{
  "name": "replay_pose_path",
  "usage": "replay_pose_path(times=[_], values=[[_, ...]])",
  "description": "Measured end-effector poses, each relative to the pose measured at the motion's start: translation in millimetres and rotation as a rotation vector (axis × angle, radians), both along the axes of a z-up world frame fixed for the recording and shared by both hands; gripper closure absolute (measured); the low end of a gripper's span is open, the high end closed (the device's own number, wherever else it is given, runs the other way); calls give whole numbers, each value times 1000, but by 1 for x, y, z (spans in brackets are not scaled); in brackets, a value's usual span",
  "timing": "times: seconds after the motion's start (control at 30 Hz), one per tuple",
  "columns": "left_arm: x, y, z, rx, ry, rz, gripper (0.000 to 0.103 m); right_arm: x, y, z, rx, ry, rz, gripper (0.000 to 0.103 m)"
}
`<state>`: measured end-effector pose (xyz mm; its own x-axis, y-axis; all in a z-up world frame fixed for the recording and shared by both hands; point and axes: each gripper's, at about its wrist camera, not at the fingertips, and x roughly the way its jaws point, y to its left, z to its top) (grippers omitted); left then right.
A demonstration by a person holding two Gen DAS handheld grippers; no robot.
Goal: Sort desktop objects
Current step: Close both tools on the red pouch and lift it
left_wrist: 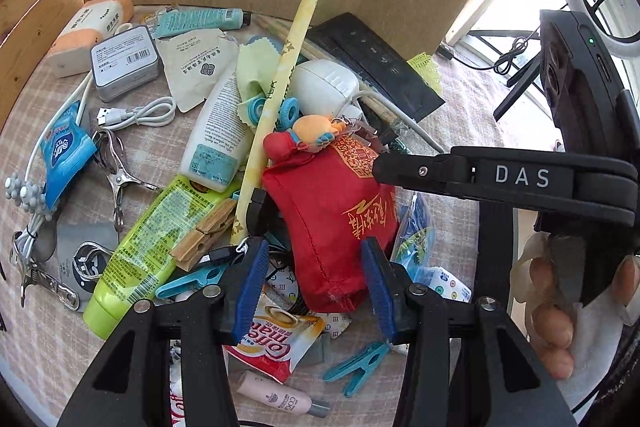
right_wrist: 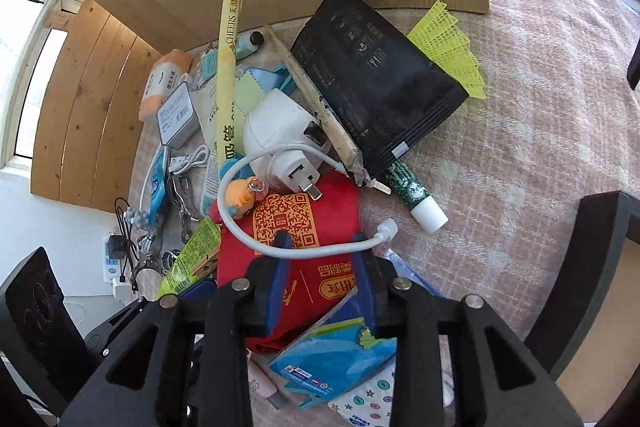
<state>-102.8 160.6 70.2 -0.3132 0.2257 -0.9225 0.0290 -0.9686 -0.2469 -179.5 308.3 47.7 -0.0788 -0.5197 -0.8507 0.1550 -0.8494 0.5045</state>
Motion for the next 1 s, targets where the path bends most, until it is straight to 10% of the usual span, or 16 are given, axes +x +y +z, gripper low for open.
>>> replay_pose_path(times=[0.5,1.0], values=[[-15,4,-19,35,-42,-23,54,0,-2,-32,-142,-115,-21,40],[32,-15,19,37,18,-7,54,71,-23,28,-157,-5,48,40]])
